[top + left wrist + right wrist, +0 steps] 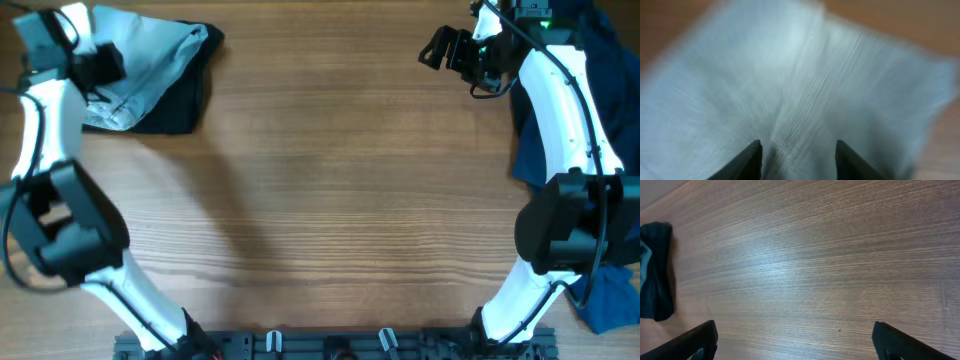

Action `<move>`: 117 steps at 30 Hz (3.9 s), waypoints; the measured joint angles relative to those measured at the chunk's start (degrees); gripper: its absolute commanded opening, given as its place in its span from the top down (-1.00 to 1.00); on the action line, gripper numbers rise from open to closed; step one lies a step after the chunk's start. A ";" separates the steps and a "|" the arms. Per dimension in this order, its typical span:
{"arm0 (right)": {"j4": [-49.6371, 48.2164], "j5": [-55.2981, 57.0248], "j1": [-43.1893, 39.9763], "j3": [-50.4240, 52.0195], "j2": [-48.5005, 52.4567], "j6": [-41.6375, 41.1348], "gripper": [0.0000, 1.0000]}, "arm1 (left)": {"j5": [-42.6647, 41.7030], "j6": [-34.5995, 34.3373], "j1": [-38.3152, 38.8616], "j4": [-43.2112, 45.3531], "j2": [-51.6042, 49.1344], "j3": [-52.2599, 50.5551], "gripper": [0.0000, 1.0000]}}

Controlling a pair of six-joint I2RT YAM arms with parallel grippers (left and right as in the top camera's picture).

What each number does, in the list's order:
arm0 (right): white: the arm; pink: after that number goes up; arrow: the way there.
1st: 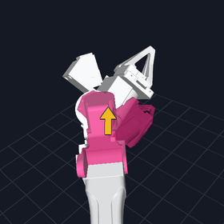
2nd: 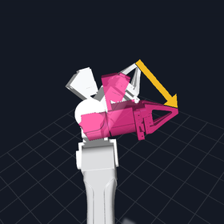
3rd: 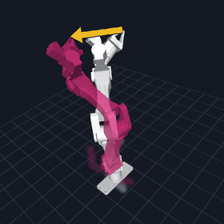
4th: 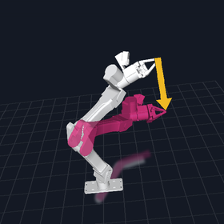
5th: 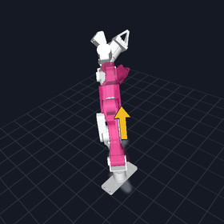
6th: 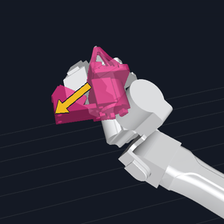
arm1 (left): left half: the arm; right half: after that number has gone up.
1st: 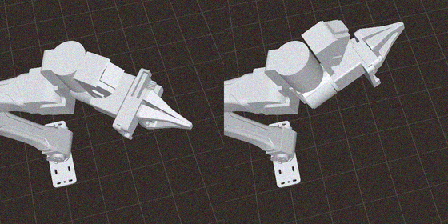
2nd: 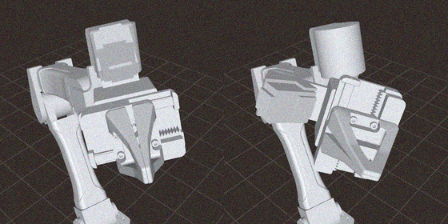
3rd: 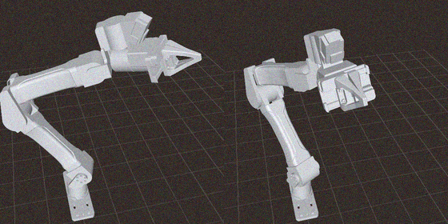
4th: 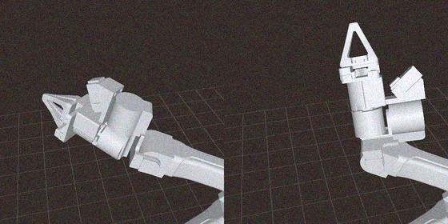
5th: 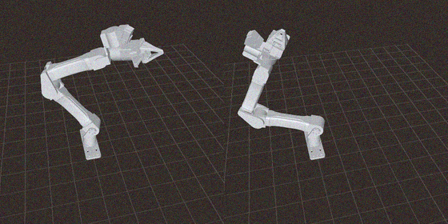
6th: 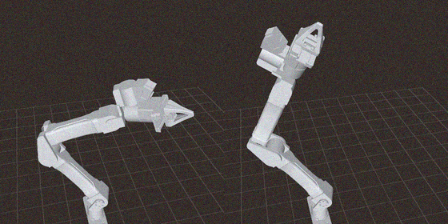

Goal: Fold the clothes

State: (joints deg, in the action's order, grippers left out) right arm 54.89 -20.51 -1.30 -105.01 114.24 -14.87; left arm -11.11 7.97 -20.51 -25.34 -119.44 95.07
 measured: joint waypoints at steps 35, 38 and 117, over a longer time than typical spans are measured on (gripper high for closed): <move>11.37 17.59 0.00 -7.87 -27.82 19.10 -0.99 | -3.98 -5.73 10.29 -23.58 26.99 -0.46 -1.00; 11.39 17.62 0.00 -7.87 -27.45 19.28 -0.99 | -3.98 -5.73 10.29 -23.58 26.99 -0.46 -1.00; -55.41 10.86 0.20 104.65 -113.50 11.65 -0.99 | -4.83 -3.50 19.41 23.21 83.87 -64.24 -1.00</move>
State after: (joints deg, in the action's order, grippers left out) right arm -0.51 -9.65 -1.10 -0.36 0.73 -3.22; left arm -15.94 4.47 -1.10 -2.13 -35.57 30.83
